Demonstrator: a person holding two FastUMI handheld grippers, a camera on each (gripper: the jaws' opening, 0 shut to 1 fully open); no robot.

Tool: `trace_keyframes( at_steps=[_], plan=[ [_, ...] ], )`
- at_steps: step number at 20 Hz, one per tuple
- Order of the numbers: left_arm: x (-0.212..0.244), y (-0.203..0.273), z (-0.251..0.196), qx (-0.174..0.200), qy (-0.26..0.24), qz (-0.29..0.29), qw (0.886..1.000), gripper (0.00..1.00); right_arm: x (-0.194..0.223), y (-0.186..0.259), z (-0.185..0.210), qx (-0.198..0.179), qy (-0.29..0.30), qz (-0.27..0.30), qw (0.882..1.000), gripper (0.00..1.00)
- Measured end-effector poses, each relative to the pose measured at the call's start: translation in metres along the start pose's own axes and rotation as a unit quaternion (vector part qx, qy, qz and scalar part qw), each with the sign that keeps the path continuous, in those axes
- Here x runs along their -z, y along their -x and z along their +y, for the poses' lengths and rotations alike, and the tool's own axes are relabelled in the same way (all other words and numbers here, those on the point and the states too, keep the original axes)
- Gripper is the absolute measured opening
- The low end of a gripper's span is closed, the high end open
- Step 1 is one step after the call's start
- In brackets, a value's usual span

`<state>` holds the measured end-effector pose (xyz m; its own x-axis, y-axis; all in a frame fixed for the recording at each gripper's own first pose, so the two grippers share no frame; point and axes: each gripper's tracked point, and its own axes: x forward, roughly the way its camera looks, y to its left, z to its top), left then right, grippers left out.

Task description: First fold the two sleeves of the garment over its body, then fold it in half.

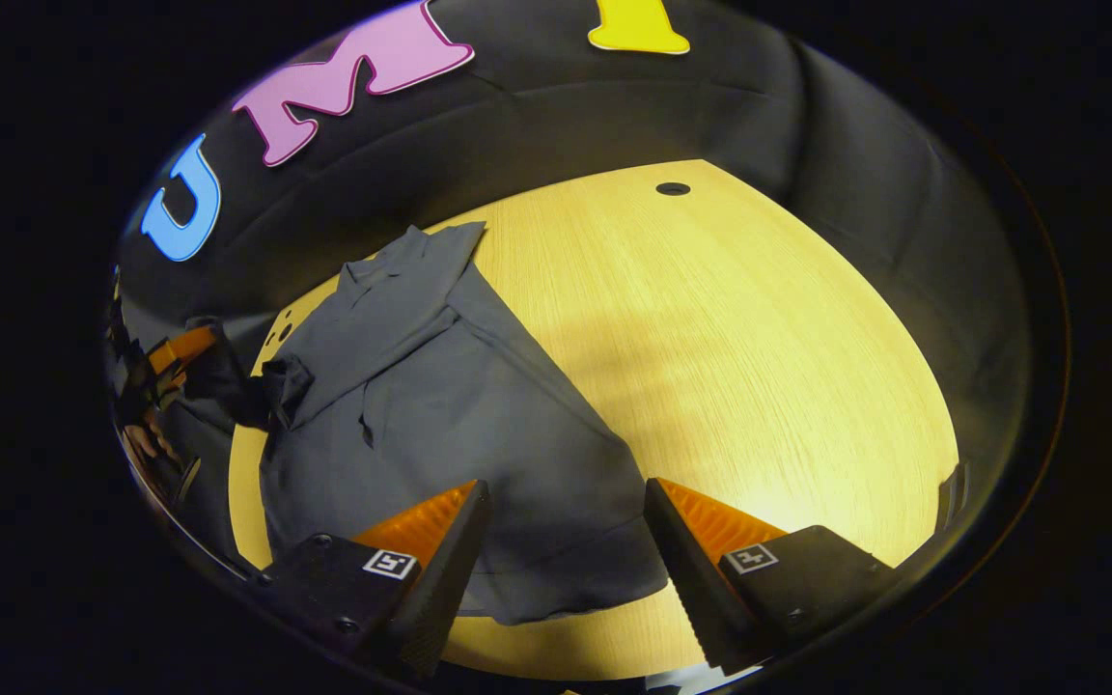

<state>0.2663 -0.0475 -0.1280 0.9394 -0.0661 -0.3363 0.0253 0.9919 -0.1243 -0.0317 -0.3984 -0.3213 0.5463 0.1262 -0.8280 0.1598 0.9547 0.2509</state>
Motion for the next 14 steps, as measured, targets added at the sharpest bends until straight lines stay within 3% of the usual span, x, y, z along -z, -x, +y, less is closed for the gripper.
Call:
trace_keyframes(
  at_steps=[9,14],
  plan=[
    [0.027,-0.042,-0.15,0.144,-0.046,0.04,0.988,0.05,0.018,-0.007,-0.022,0.013,-0.041,0.013,0.999,0.99],
    [0.062,-0.068,-0.2,0.186,-0.063,0.072,0.978,0.05,0.028,-0.01,-0.03,0.026,-0.062,0.026,0.997,0.99]
  ],
)
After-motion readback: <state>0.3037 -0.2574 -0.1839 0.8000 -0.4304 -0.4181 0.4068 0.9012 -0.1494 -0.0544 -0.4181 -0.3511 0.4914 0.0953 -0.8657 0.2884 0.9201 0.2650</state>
